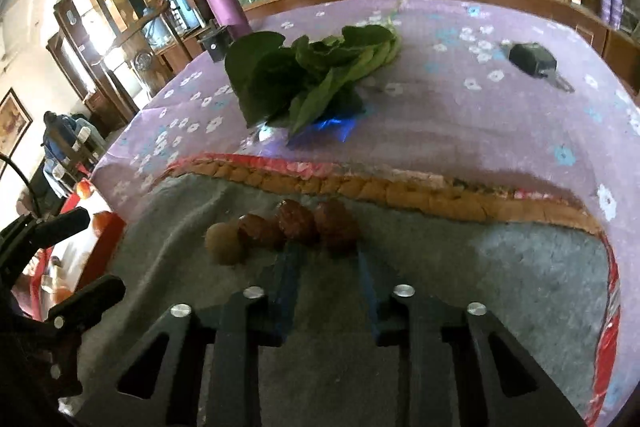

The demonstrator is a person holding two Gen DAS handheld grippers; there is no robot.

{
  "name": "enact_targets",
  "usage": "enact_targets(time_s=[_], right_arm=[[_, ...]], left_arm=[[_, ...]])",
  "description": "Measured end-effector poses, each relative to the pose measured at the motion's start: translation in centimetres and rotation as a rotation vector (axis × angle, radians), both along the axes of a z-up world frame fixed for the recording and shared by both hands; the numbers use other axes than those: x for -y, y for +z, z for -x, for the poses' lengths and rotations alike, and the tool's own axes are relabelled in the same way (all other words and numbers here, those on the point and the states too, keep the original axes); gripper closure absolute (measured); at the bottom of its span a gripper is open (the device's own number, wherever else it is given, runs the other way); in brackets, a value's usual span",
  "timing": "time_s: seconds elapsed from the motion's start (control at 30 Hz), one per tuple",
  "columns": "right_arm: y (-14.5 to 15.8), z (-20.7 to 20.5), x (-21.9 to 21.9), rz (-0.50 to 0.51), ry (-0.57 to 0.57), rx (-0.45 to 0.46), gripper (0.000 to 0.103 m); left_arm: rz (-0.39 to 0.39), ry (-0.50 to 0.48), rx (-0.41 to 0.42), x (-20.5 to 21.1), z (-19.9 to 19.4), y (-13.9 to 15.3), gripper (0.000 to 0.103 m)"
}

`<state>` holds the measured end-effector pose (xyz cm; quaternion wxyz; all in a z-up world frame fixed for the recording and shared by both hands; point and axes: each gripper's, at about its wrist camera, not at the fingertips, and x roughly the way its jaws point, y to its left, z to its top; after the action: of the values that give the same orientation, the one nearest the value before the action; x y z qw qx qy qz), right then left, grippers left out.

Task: Organize fruits
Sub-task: 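Grasp a brown date with the right gripper while the left grasps a kiwi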

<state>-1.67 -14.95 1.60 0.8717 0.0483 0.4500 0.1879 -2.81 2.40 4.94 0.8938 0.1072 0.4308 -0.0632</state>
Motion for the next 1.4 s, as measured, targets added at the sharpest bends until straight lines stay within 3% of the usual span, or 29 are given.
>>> enact_targets(time_s=[0.2,0.4,0.77,1.0,1.07,1.17,1.23,1.4], right_arm=[[-0.1,-0.1,2.5,-0.101,-0.004,-0.01,0.086],[-0.2,-0.5,3.8,-0.131,-0.006,-0.062,0.086],[0.1,-0.1,3.5,-0.064,0.033,-0.121,0.084],[0.3,0.2,2.2,0.007,0.047,-0.034,0.075],[0.3,0.4,1.8,0.043,0.056,-0.007,0.077],[0.3,0.5,1.6,0.081,0.053,0.002,0.083],[0.4,0.6,1.8,0.076,0.049,-0.007,0.083],[0.5,0.7,2.3,0.055,0.039,-0.022,0.083]], left_arm=[[0.025,-0.012,-0.031,2.0,-1.6,-0.9,0.027],[0.015,-0.019,-0.048,3.4,-3.1,-1.9,0.027],[0.012,0.003,-0.079,3.6,-5.2,-3.5,0.027],[0.028,-0.015,-0.076,4.0,-5.9,-4.0,0.028],[0.029,-0.026,-0.074,4.3,-5.8,-4.1,0.035],[0.021,-0.048,-0.049,4.7,-5.4,-4.1,0.055],[0.011,-0.052,-0.037,4.8,-5.4,-4.0,0.076],[0.029,-0.054,-0.036,4.8,-5.1,-3.8,0.08]])
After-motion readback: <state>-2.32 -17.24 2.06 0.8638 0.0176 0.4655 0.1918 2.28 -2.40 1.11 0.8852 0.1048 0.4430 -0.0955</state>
